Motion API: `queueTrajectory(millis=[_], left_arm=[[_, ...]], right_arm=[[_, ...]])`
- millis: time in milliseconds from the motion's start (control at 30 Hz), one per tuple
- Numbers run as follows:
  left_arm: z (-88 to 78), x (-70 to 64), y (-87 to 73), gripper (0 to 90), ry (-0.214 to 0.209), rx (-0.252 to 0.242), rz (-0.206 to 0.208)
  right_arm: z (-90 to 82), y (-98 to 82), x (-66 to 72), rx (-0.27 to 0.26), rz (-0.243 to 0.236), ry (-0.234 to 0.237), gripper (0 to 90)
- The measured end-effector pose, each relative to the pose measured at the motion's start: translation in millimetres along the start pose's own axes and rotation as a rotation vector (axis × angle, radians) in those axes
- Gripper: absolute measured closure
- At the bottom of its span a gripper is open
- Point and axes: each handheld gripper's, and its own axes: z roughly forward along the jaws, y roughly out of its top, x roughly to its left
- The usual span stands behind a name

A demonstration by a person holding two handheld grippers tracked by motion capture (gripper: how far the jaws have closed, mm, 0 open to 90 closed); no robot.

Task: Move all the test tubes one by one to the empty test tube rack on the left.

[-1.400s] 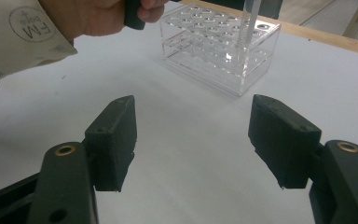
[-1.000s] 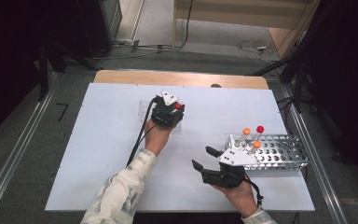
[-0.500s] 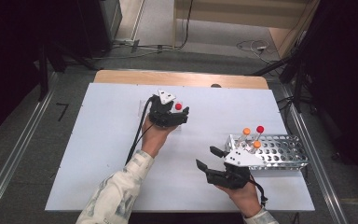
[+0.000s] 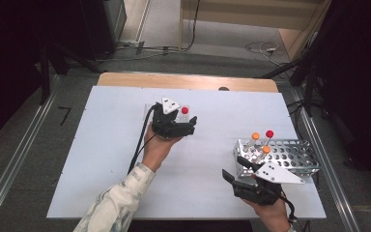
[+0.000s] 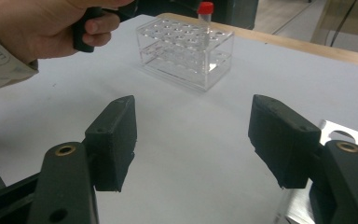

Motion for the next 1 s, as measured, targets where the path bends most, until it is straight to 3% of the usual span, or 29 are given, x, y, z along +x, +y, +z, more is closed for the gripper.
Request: queueTrajectory(millis=[233,433,1000], left_arm=[[-11.2,-1.2,-10.9,16.7,-0.015,-0.005,-0.006],[-20.8,-0.7,-18.1,16.8,-0.029,-0.019,-0.012],[-28.5,3.7,-26.4,16.8,-0.035,-0.021,-0.02]], right_arm=[[-29.0,-8.9,-11.5,-0.02,0.026,-0.051,31.0],[-41.5,-12.7,-21.0,-0.036,0.059,-0.075,31.0],[-31.0,-3.0,-43.2,-0.041,0.104,-0.17,31.4]])
